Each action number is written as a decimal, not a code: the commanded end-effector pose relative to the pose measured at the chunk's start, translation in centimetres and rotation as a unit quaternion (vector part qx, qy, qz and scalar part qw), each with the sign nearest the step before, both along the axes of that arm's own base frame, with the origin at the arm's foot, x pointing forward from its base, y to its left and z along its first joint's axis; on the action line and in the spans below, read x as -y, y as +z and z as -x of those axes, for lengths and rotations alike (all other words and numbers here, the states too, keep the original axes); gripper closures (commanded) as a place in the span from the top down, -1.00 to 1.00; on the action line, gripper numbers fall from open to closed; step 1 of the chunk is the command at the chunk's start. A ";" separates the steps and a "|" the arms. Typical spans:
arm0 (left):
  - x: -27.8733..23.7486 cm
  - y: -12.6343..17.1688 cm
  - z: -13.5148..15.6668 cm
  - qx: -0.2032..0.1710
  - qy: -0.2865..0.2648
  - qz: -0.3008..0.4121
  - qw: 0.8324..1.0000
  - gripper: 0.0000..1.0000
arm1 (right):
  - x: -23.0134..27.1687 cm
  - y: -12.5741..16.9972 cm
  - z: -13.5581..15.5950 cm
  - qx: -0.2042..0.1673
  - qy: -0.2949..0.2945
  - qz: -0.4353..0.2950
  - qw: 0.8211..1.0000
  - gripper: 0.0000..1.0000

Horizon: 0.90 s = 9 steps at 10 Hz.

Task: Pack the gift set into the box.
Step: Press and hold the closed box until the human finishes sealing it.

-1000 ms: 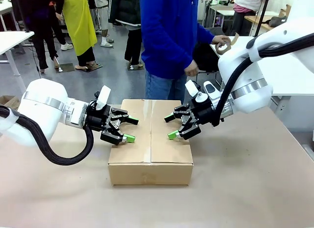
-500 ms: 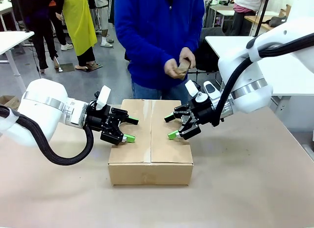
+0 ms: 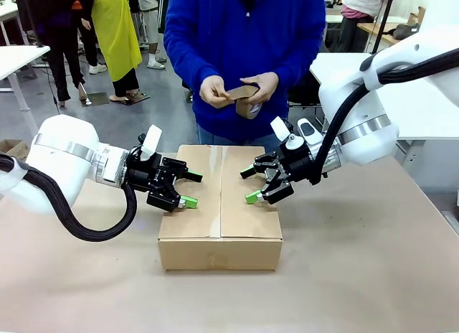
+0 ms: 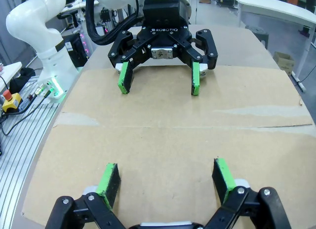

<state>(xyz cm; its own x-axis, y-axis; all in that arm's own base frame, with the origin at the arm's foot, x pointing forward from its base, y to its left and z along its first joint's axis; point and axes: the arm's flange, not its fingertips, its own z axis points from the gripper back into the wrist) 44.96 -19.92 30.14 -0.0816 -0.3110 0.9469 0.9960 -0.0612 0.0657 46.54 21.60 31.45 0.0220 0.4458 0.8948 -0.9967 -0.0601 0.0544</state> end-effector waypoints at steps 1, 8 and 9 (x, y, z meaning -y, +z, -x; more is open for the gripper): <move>-0.3 -0.3 0.2 0.008 -0.004 0.003 1.000 1.00 | 0.0 -0.4 0.3 -0.004 -0.008 -0.002 1.000 1.00; -0.3 -0.3 0.2 0.008 -0.004 0.003 1.000 1.00 | 0.0 -0.4 0.3 -0.004 -0.008 -0.002 1.000 1.00; -0.3 -0.3 0.2 0.008 -0.004 0.003 1.000 1.00 | 0.0 -0.4 0.3 -0.004 -0.008 -0.002 1.000 1.00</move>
<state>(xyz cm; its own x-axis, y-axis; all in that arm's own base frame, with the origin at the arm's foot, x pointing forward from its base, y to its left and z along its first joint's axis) 44.96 -19.92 30.14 -0.0816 -0.3110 0.9469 0.9960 -0.0612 0.0657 46.54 21.60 31.45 0.0220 0.4458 0.8948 -0.9967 -0.0601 0.0544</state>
